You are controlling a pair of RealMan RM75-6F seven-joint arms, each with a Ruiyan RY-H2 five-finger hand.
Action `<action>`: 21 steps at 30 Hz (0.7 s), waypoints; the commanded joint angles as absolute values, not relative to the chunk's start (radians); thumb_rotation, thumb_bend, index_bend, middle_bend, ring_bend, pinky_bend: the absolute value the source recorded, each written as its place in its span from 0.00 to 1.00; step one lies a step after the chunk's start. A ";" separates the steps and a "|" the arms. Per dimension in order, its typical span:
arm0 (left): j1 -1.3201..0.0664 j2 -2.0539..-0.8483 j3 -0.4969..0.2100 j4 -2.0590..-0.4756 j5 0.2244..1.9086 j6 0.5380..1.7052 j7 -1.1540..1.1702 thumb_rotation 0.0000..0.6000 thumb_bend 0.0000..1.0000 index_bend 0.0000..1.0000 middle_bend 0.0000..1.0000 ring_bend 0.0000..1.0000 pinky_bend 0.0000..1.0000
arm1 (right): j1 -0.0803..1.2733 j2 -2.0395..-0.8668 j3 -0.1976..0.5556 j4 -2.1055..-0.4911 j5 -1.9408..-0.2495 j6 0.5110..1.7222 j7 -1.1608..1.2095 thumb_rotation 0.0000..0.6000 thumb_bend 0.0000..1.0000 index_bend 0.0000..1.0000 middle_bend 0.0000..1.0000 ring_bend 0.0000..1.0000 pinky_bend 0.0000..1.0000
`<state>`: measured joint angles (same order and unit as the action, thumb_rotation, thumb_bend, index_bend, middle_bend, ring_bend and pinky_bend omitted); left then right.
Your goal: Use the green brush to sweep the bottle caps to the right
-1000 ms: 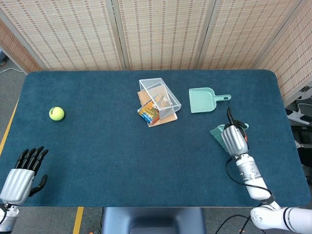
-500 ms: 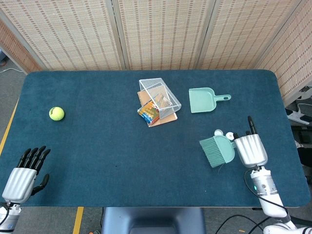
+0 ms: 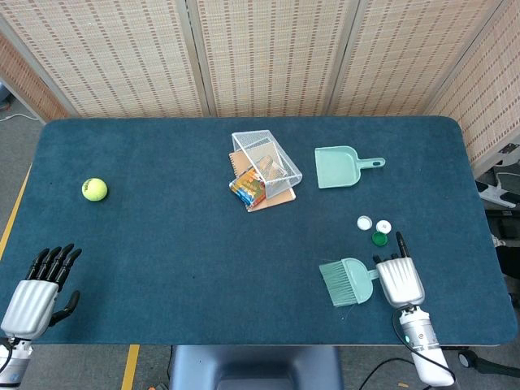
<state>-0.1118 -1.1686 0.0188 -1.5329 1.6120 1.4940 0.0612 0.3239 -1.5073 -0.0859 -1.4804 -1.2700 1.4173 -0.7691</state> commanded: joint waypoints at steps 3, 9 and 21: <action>-0.110 -1.165 0.022 -1.528 1.612 1.491 0.051 1.00 0.44 0.00 0.00 0.00 0.05 | 0.293 -1.459 -0.093 -1.570 -1.212 1.394 -0.873 1.00 0.31 0.00 0.02 0.05 0.00; -0.106 -1.162 0.022 -1.524 1.610 1.496 0.046 1.00 0.45 0.00 0.00 0.00 0.05 | 0.257 -1.378 -0.110 -1.651 -1.221 1.401 -0.818 1.00 0.25 0.00 0.00 0.00 0.00; -0.085 -1.185 0.012 -1.460 1.666 1.600 -0.025 1.00 0.44 0.00 0.00 0.00 0.06 | 0.130 -1.234 -0.111 -1.698 -1.437 1.609 -0.500 1.00 0.23 0.00 0.00 0.00 0.00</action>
